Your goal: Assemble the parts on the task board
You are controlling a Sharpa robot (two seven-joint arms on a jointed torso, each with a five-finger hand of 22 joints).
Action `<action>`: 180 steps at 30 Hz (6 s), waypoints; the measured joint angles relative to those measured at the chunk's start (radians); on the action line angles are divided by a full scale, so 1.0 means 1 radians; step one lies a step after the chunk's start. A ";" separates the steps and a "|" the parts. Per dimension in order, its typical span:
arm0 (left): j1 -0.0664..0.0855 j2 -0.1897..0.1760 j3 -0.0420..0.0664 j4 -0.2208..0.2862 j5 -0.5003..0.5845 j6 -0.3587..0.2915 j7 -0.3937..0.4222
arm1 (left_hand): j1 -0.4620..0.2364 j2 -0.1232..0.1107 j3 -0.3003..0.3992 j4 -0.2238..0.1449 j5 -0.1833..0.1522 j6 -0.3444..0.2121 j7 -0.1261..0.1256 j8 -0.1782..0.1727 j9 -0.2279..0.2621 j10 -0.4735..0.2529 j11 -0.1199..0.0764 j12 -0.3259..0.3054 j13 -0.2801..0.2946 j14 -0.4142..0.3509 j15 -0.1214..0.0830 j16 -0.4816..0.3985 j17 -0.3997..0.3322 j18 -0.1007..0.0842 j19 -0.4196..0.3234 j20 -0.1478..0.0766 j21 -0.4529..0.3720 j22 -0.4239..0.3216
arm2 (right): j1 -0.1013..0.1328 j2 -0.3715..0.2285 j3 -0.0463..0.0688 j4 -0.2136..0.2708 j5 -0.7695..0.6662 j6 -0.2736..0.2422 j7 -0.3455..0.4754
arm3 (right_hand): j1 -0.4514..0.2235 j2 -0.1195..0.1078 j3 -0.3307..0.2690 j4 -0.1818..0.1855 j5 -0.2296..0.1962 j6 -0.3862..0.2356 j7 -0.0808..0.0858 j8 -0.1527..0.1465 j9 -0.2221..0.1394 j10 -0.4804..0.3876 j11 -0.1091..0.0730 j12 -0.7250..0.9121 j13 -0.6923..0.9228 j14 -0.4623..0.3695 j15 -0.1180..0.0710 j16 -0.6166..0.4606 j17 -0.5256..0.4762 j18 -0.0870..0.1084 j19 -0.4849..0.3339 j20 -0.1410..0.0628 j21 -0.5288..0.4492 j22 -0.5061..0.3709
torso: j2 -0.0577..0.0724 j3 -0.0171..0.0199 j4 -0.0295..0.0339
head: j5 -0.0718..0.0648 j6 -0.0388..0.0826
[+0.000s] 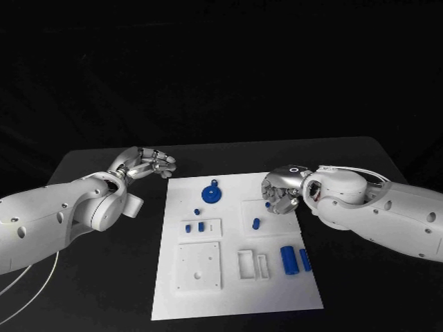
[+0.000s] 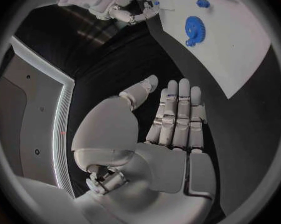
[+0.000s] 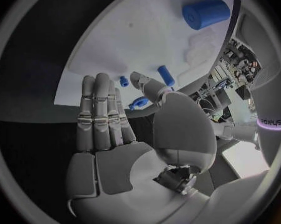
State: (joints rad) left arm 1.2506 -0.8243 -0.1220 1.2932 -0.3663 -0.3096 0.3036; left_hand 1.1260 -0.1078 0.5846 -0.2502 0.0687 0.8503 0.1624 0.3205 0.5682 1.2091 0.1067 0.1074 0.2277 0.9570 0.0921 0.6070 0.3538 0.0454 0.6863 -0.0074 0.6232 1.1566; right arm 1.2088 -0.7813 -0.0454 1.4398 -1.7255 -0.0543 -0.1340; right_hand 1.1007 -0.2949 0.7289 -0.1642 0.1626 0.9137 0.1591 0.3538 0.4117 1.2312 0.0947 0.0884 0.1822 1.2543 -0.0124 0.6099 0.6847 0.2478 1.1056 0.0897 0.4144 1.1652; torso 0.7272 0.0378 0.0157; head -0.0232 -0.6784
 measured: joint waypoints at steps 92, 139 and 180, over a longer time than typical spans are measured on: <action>-0.001 0.003 0.000 -0.004 0.020 0.020 -0.018 | 0.009 -0.009 -0.005 -0.006 0.000 -0.002 0.002 0.005 -0.011 -0.004 0.004 -0.019 -0.009 0.000 0.000 -0.035 0.033 -0.002 0.000 0.000 -0.012 0.011 | -0.014 0.020 0.030 -0.002 -0.100 -0.023 -0.032 | 0.084 0.037 0.179 -0.058 -0.074 0.164 -0.071 0.032 0.086 0.107 -0.061 0.054 0.260 0.000 -0.054 0.201 0.069 0.000 0.068 -0.053 0.113 0.142 | -0.001 -0.0021 0.0012 | 0.002 -0.018; 0.000 0.034 0.000 -0.003 0.017 0.014 -0.017 | 0.009 -0.009 -0.008 -0.003 0.004 -0.002 0.002 0.005 -0.013 -0.004 0.004 -0.023 -0.010 0.000 0.000 -0.042 0.043 -0.002 0.000 0.000 -0.016 0.013 | -0.044 0.108 -0.025 0.191 0.001 -0.156 0.031 | 0.077 0.041 0.166 -0.070 -0.039 0.164 -0.071 0.032 0.097 0.105 -0.064 0.052 0.260 -0.003 -0.054 0.207 0.064 0.000 0.074 -0.055 0.110 0.143 | -0.001 -0.0051 0.0016 | 0.140 -0.006; 0.000 0.049 0.000 -0.002 0.010 0.015 -0.017 | 0.009 -0.009 -0.011 -0.001 0.004 -0.005 0.005 0.005 -0.015 -0.007 0.007 -0.023 -0.011 0.000 0.000 -0.046 0.048 -0.002 0.000 0.000 -0.020 0.014 | -0.116 0.158 -0.067 0.183 -0.091 -0.157 0.021 | 0.077 0.041 0.164 -0.073 -0.037 0.164 -0.071 0.032 0.098 0.106 -0.063 0.050 0.261 0.001 -0.054 0.211 0.063 -0.001 0.077 -0.055 0.107 0.143 | -0.001 -0.0043 0.0004 | 0.276 -0.087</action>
State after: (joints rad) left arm 1.2506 -0.7754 -0.1220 1.2908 -0.3565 -0.2947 0.2863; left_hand 1.1353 -0.1169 0.5739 -0.2507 0.0726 0.8449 0.1678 0.3251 0.5537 1.2019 0.1140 0.0842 0.2166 0.9569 0.0921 0.5606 0.4017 0.0433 0.6862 -0.0072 0.6036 1.1704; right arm 1.0926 -0.6237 -0.1121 1.6232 -1.8163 -0.2117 -0.1134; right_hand 1.1779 -0.2540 0.8925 -0.2372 0.1260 1.0778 0.0880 0.3859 0.5100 1.3369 0.0318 0.1386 0.4429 1.2555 -0.0667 0.8207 0.7481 0.2470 1.1827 0.0346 0.5213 1.3083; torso 0.7261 0.0335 0.0161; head 0.2525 -0.7656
